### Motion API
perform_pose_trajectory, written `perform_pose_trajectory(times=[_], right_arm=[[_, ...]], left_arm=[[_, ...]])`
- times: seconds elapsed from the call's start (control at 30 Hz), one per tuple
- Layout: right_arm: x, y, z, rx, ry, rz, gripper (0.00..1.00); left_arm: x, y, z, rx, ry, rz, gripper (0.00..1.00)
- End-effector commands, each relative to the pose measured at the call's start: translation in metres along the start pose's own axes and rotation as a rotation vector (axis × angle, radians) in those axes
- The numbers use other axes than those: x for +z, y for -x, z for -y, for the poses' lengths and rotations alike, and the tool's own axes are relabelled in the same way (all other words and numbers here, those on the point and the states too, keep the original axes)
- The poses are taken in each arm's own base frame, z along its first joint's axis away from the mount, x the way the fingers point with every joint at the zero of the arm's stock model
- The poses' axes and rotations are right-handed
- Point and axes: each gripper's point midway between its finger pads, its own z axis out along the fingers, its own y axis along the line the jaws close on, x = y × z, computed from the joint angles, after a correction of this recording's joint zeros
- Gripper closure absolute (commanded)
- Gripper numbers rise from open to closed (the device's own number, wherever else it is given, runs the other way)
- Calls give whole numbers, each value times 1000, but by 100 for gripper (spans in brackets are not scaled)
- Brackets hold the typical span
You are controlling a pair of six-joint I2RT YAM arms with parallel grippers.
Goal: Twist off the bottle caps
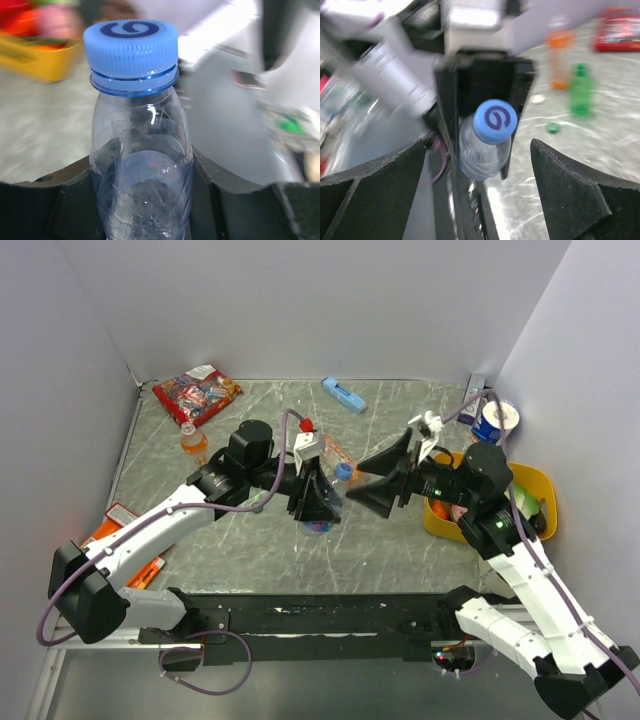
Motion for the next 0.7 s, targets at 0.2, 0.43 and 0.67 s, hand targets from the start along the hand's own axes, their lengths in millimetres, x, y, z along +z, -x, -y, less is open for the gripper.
perform_pose_trajectory(times=[0.2, 0.43, 0.67], right_arm=[[-3, 25, 78, 238, -527, 172, 30], [24, 19, 75, 242, -547, 136, 31], [33, 20, 69, 246, -523, 153, 32]], left_arm=[[-12, 6, -87, 75, 611, 12, 50], [-14, 2, -95, 96, 708, -2, 50], [-12, 0, -94, 97, 713, -11, 50]])
